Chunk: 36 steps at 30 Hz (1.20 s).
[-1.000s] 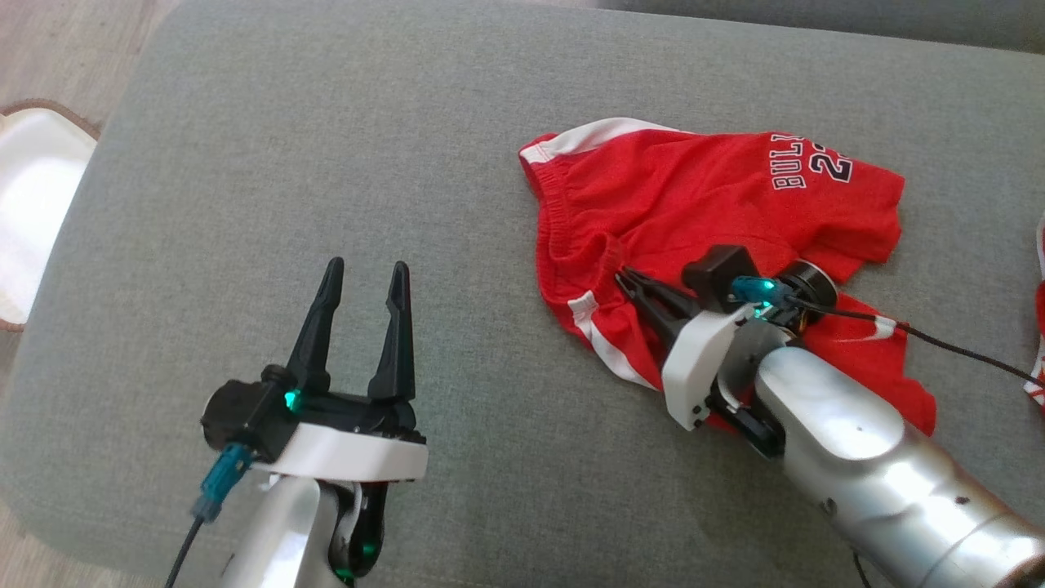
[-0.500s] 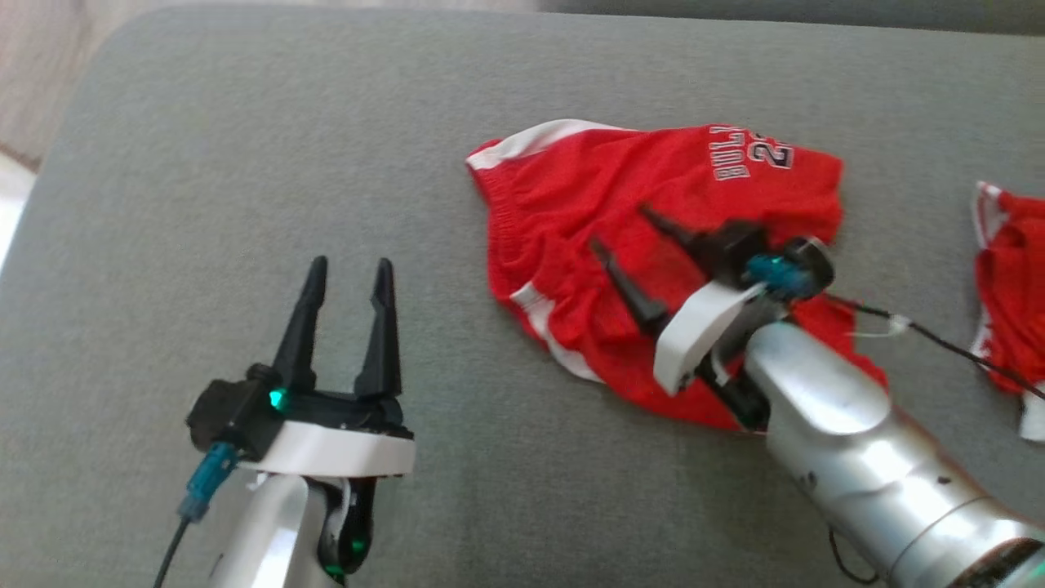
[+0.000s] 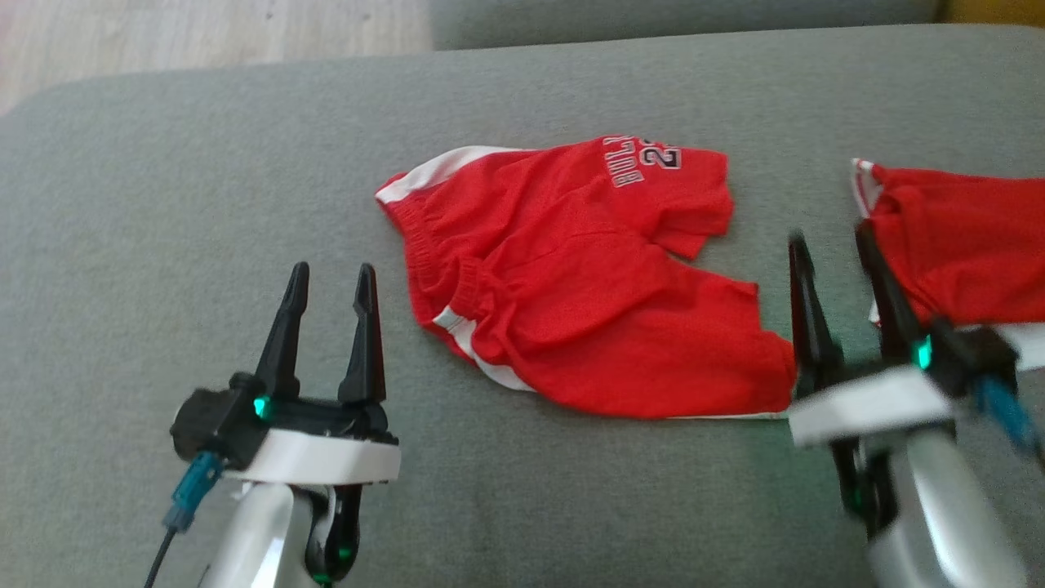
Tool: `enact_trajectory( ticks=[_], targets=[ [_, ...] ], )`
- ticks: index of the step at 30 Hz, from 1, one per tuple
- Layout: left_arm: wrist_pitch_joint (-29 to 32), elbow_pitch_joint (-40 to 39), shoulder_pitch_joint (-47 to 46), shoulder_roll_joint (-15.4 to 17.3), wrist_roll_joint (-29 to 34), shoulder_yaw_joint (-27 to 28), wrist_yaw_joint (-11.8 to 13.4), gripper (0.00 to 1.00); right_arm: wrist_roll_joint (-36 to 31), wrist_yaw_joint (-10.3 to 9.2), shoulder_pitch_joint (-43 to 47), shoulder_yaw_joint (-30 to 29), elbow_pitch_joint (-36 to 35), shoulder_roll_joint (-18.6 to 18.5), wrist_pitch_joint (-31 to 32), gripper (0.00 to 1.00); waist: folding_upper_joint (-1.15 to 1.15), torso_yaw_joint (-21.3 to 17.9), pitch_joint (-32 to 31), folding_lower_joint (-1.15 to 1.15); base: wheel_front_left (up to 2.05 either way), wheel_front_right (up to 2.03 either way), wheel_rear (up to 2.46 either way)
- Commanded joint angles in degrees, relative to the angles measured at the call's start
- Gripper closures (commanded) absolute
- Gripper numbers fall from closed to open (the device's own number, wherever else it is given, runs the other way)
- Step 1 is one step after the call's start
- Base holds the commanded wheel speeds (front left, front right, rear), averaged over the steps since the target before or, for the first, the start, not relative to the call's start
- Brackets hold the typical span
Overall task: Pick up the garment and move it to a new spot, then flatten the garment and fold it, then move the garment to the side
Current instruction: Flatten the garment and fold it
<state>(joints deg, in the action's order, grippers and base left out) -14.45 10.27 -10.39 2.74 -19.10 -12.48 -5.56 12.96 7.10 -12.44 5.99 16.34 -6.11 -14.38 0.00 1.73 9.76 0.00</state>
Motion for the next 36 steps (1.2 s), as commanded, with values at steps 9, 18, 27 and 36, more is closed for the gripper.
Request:
enact_trajectory(
  ticks=[9,18,27,36],
  targets=[
    [-0.55,-1.32,0.07,0.14,0.35,2.23,-0.62,0.0,-3.97,0.39,8.61,-2.69,-9.05,3.11,-0.61,0.0,0.0,-2.69,-1.39,0.0,0.0,0.0,0.0],
    [-0.41,2.17,-0.57,1.7,1.87,-0.63,-1.43,0.0,-3.15,0.39,8.53,-2.47,-9.46,3.22,-0.62,0.0,0.0,-2.78,-0.76,0.0,0.0,0.0,0.0],
    [7.12,8.92,-7.27,10.1,4.31,-11.12,-1.89,0.0,-2.88,0.39,7.69,-2.28,-8.54,3.23,-0.62,0.0,0.0,-2.77,1.01,0.0,0.0,0.0,0.0],
    [11.98,12.15,-14.0,15.86,1.04,-20.82,-1.91,0.0,-2.53,0.39,6.53,-2.15,-7.84,3.23,-0.62,0.0,0.0,-3.93,2.37,0.0,0.0,0.0,0.0]
  ],
)
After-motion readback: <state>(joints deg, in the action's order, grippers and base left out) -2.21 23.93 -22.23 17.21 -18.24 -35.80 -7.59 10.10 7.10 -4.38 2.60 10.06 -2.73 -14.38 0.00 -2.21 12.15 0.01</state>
